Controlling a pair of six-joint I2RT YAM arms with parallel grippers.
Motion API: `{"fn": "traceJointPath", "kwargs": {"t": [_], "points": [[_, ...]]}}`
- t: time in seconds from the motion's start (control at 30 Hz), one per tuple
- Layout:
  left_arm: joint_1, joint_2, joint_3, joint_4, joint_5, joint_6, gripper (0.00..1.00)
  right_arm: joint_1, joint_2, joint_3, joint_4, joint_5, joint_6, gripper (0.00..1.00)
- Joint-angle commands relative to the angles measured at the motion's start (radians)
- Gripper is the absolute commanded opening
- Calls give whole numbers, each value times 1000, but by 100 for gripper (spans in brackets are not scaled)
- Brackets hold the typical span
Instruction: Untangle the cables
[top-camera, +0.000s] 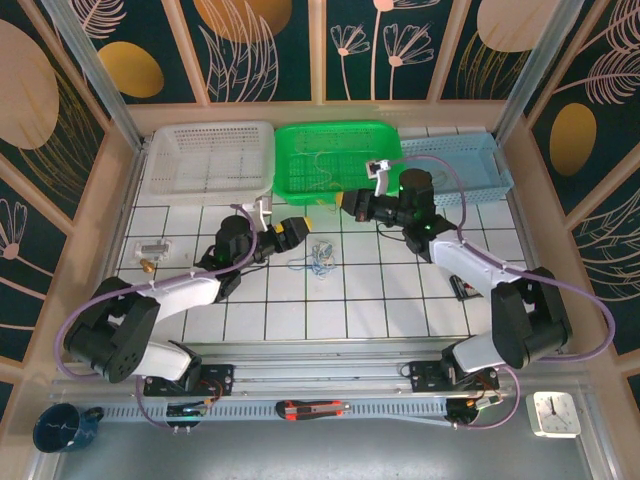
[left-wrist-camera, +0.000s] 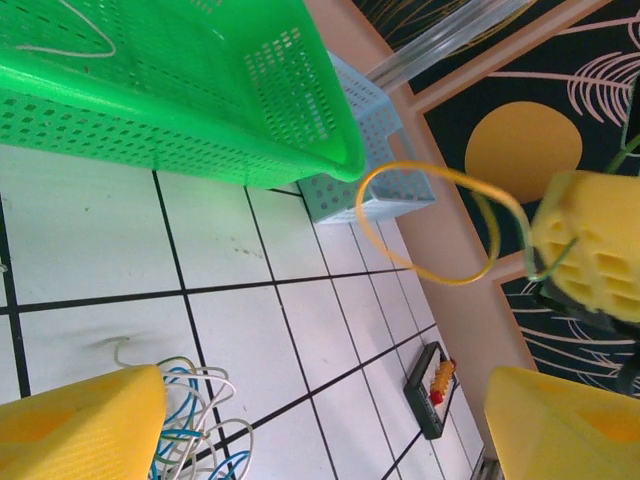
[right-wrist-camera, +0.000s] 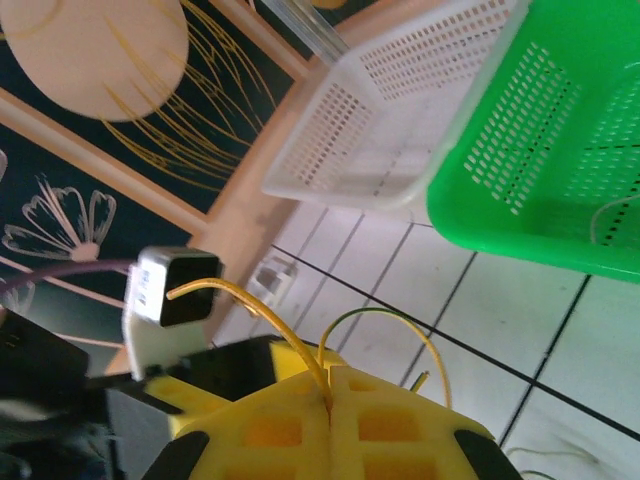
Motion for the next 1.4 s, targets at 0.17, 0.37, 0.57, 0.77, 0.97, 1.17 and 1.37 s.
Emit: {"fn": "traceJointPath", "kwargs": {"t": [0.17,0.37,0.57,0.77,0.97,1.17,1.37], "points": [[-4,48,-8,133,12,-11,83,19,-28,-55,238,-38,231,0],[-5,70,-6,217,7,-52,83,49,-9,-77,358,-40,329,0],[-9,71,-6,275,-29,-80,83,91,20,-83,423,-35,377,0],[-10,75,-11,330,-75,-107,81,132,43,-92,465,-26,407,0],[-10,88,-19,361,-121,-124,76,144,51,-106,501,-29,435,0],[-10,115,-18,382,-121,-135,40,133,32,-106,495,-33,434,0],[-10,117,-44,350,-110,-110,18,27,-27,-97,435,-30,417,0]]}}
